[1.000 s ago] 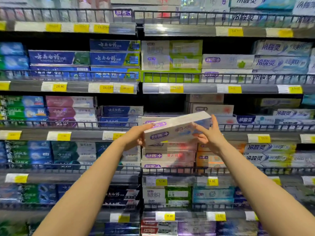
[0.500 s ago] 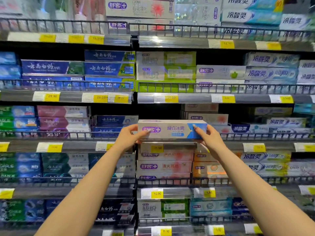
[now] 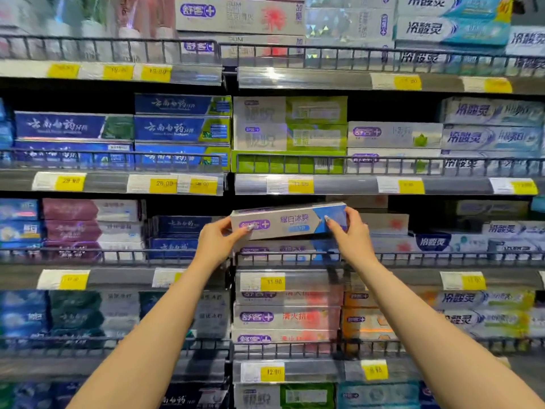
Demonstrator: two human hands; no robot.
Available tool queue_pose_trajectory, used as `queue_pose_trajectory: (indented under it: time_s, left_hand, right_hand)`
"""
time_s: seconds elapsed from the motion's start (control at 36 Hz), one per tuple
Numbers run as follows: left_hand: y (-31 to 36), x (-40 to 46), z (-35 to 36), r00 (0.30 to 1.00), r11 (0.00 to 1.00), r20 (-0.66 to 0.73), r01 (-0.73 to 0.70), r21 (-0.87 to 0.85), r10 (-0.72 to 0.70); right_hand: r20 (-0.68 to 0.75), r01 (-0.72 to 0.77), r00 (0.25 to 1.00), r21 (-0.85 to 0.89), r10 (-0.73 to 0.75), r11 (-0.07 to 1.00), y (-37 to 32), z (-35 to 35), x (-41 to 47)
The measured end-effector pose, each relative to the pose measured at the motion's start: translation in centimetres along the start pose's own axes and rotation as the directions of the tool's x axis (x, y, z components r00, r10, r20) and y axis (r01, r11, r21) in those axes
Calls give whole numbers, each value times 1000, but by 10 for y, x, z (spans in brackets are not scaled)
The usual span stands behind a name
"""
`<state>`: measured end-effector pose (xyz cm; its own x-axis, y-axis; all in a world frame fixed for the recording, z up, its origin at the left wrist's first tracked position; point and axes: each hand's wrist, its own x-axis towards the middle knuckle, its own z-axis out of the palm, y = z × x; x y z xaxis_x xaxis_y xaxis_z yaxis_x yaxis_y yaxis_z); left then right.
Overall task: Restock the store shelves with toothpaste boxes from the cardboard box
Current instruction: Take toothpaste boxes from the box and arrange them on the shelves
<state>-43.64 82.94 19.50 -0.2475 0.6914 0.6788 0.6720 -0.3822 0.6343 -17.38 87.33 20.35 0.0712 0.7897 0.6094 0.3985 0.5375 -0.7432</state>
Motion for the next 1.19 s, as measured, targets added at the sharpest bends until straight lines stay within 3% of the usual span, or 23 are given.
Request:
queue_pose_trajectory:
  time_s: [0.19,0.31,0.39,0.64,0.92,1.19]
  left_hand:
    - [-14,11,6,1000,993,-26,16,117,-13]
    - [-20,-5,14,980,941,-200,89,327,-24]
    - [-22,-29,22,954,909,-298,85,409,45]
    - [-30,-35,37,980,834,-186,46,550,69]
    - [-28,-29,34,989,791,-139,40,611,57]
    - [-29,-27,35,989,775,-138,42,631,59]
  right_hand:
    - [-3,-33,999,-143,33,989,15,8,9]
    - [-33,45,998,-226,-53,973,27,0,-1]
    - [-66,61,994,-333,-88,941,36,-4,-10]
    - [8,68,997,-625,-80,778,40,6,-20]
    - [7,70,997,-568,-80,820,35,5,-24]
    - [-12,85,993,-602,-116,794,36,8,-22]
